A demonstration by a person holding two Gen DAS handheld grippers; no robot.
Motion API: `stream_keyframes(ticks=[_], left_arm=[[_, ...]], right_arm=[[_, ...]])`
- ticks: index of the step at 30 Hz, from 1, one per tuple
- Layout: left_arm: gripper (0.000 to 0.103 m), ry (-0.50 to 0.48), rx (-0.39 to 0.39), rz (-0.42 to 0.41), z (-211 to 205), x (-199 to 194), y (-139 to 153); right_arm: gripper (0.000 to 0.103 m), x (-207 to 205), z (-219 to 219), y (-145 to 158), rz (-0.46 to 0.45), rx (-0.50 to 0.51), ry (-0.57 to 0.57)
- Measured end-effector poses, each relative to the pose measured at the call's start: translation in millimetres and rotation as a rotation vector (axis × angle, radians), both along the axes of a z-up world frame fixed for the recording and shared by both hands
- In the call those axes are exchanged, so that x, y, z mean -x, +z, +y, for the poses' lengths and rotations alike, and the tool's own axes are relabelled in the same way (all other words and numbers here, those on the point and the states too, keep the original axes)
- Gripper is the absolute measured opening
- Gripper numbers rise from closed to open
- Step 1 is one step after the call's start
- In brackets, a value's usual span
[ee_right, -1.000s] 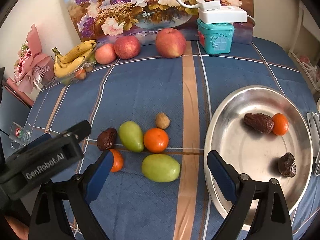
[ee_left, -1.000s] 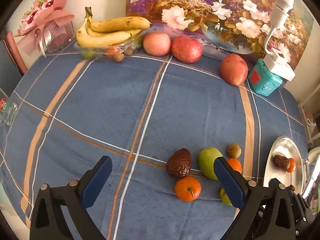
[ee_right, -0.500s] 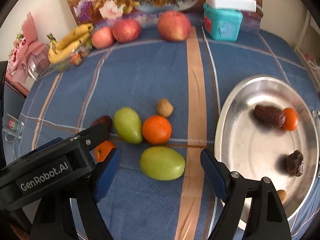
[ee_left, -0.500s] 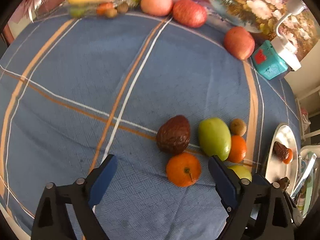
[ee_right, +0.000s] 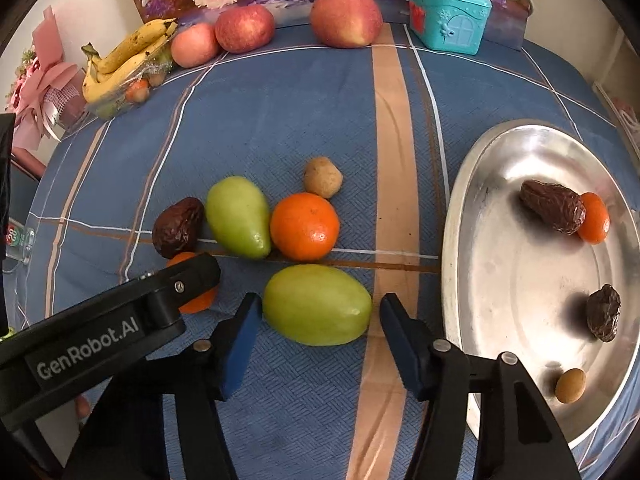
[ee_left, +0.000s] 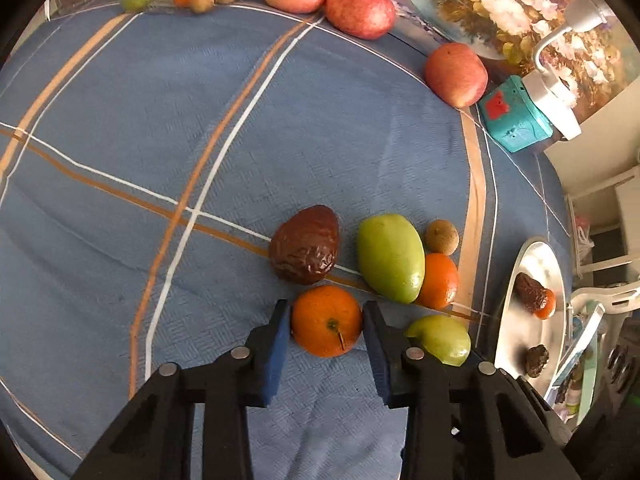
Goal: Organize fruits
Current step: 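Grasp a second tangerine with the left tool while the right tool grasps a green pear, then carry the tangerine with the left tool while the right tool carries the pear, both releasing into the plate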
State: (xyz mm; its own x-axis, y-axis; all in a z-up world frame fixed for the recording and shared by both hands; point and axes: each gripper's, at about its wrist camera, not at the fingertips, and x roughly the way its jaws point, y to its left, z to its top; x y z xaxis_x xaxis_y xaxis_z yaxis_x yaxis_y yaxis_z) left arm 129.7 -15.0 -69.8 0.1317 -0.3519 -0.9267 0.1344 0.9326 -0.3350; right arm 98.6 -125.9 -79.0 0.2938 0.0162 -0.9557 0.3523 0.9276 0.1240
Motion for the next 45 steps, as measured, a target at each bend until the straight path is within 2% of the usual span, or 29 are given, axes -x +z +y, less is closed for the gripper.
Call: stream_keyframes(ticks=[5,14,18,24,34,45], left_arm=[[0.038,0.009,0.025,-0.025,4,0,13],[0.038,0.008,0.073,-0.151,11,5,58],[0.038,0.003,0.079,-0.176,15,6,63],[0.038,-0.011,0.075,-0.195,8,9,68],[0.038,-0.112,0.036,-0.210,-31,25,71],[0.038,-0.319,0.051,-0.243,-101,61,67]], right_arm=[[0.053,3,-1,5,-0.008,-0.021,-0.009],[0.053,8,-7,42,-0.107,-0.019,-0.024],[0.053,13,-12,56,-0.138,0.005,-0.040],[0.053,18,-20,58,-0.138,-0.005,-0.069],[0.053,36,-60,57,-0.103,0.011,-0.187],[0.053,70,-115,50,-0.075,0.011,-0.380]])
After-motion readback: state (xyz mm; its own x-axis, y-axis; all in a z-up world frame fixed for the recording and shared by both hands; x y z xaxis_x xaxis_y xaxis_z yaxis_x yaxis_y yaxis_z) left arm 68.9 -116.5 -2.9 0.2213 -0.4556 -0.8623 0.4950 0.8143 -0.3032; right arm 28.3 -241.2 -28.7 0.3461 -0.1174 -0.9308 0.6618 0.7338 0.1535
